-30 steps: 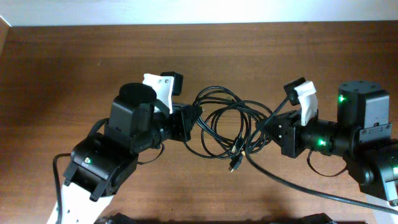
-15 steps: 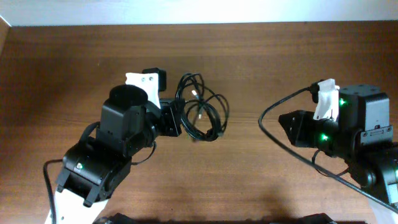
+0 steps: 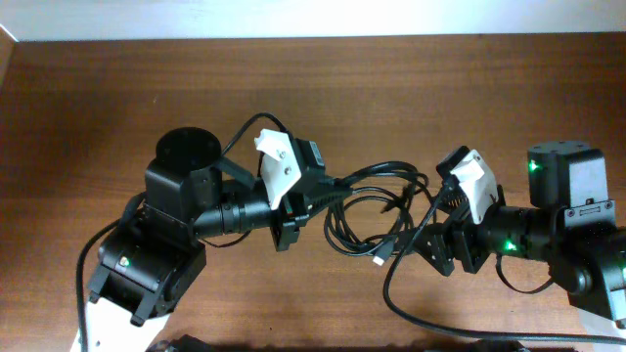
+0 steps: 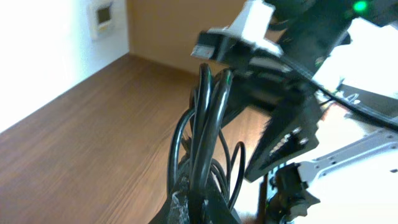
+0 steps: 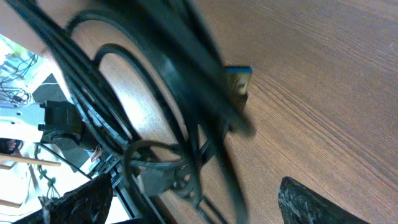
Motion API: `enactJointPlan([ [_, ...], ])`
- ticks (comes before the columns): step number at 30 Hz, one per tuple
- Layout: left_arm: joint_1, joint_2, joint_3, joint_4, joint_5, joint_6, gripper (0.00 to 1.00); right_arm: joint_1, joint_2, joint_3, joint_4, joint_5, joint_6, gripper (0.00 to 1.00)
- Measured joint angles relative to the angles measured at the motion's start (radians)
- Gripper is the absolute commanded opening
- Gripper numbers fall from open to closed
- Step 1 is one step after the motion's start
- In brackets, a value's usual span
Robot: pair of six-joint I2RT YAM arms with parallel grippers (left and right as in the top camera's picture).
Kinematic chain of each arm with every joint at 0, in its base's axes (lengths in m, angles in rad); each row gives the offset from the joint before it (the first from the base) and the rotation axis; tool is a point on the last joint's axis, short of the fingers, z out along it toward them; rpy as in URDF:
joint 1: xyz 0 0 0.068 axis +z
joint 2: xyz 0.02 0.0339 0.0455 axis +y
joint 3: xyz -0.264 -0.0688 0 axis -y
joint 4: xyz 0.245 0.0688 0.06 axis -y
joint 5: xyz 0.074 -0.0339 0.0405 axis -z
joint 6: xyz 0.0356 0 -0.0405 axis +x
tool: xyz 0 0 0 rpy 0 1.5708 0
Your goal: Untangle cables
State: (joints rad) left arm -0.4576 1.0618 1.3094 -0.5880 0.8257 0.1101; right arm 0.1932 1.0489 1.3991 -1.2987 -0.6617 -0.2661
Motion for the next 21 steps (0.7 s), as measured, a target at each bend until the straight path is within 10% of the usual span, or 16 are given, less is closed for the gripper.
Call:
enactJointPlan([
  [3, 0.0, 0.0, 0.0, 0.052, 0.069, 0.003, 0.0, 0.0, -0.001, 0.0, 0.0, -0.006, -0.004, 0.68],
  [5, 0.0, -0.001, 0.0, 0.089, 0.114, 0.003, 0.0, 0.0, -0.001, 0.0, 0.001, -0.011, -0.003, 0.09],
  [6, 0.0, -0.002, 0.0, 0.1, 0.122, 0.004, 0.0, 0.0, -0.001, 0.0, 0.0, -0.015, -0.006, 0.04],
  [21, -0.001, -0.003, 0.008, -0.185, -0.472, -0.316, 0.0, 0.0, -0.044, 0.0, 0.089, -0.148, -0.009, 0.04],
])
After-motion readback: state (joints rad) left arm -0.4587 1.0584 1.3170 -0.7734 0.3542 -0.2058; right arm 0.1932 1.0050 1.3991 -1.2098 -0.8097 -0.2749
